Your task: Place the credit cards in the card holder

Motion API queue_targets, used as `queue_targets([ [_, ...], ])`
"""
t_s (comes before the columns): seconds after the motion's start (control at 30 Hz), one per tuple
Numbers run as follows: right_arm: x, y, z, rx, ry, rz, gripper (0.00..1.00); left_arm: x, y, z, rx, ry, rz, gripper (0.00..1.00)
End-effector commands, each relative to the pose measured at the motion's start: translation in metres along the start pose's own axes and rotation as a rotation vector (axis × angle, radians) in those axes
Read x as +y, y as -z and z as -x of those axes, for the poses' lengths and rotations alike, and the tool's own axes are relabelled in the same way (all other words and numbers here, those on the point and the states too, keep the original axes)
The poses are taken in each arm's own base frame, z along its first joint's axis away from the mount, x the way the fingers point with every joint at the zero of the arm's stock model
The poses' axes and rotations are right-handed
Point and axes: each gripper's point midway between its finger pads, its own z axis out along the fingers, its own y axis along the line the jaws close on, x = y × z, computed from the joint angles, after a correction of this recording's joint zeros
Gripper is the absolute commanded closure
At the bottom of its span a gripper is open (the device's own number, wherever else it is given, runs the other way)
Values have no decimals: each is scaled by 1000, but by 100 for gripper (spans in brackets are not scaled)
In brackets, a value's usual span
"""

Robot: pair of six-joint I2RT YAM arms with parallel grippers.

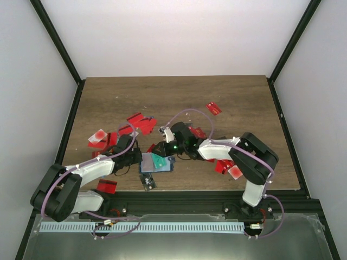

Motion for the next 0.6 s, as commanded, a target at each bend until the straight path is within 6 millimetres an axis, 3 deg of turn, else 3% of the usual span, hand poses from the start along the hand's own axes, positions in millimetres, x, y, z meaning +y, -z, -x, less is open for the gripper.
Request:
queue_targets([
  [0.0, -31, 4, 5, -5, -28, -120, 84, 12, -3, -22, 83, -20, 32, 96],
  [0.07, -41, 7, 6, 8, -26, -181, 80, 11, -3, -22, 86, -25, 31, 96],
  [0.27, -61, 8, -19, 104, -47, -261, 57, 11, -3, -22, 87, -21, 30, 96],
  [0.37, -71, 8, -24, 114, -38, -299, 54, 11, -3, -22, 85, -17, 29, 96],
  [0.57, -71, -2, -33, 165, -49, -256, 52, 10, -3, -22, 90, -22, 27, 96],
])
